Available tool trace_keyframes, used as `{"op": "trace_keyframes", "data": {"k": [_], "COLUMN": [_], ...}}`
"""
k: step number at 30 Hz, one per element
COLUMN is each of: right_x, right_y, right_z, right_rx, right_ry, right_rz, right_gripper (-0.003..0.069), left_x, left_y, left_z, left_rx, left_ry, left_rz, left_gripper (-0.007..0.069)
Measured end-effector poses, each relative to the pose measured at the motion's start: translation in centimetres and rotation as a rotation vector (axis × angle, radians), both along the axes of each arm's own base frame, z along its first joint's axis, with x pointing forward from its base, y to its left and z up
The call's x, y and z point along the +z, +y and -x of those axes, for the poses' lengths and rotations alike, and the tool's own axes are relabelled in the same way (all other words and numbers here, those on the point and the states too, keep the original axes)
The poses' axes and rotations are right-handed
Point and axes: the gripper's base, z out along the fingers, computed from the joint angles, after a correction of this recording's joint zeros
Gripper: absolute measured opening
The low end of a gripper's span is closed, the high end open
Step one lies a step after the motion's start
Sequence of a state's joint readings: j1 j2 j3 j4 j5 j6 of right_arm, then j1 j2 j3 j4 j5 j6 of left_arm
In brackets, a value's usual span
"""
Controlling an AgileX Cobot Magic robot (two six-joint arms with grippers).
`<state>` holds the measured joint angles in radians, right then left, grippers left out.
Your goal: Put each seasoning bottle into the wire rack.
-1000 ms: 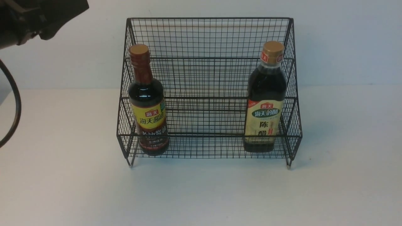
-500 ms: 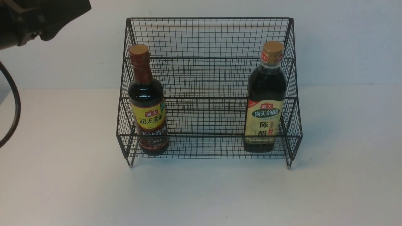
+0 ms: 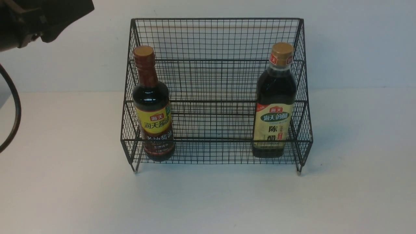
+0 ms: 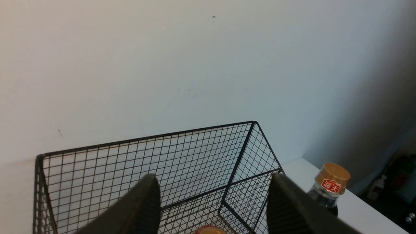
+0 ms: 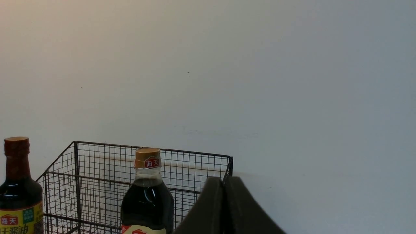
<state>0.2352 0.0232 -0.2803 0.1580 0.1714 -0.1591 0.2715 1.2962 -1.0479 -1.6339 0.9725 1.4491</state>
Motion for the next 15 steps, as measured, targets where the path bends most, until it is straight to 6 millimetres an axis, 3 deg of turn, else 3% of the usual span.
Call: {"op": "trace_keyframes", "data": {"k": [7, 9, 15], "right_x": [-2.0, -4.5, -9.0], "right_y": [0.0, 0.0, -0.3], "right_z": [-0.4, -1.1, -2.0], "right_rx": [-0.022, -0.067, -0.15], "right_ry": [0.026, 0.103, 0.303], "right_rz": [0.004, 0.026, 0.126], "right_gripper": [-0.0015, -0.0015, -0.0015], "left_x": [-0.1, -0.3, -1.1], "left_y": [-0.1, -0.2, -0.3], "left_z": [0.0, 0.2, 0.5], "left_rx": [-0.008, -0.029, -0.068], "left_ry": [0.003, 0.011, 0.049], "left_rz": [-0.009, -0.037, -0.132], "left_gripper": [0.0408, 0.0408, 0.0364]}}
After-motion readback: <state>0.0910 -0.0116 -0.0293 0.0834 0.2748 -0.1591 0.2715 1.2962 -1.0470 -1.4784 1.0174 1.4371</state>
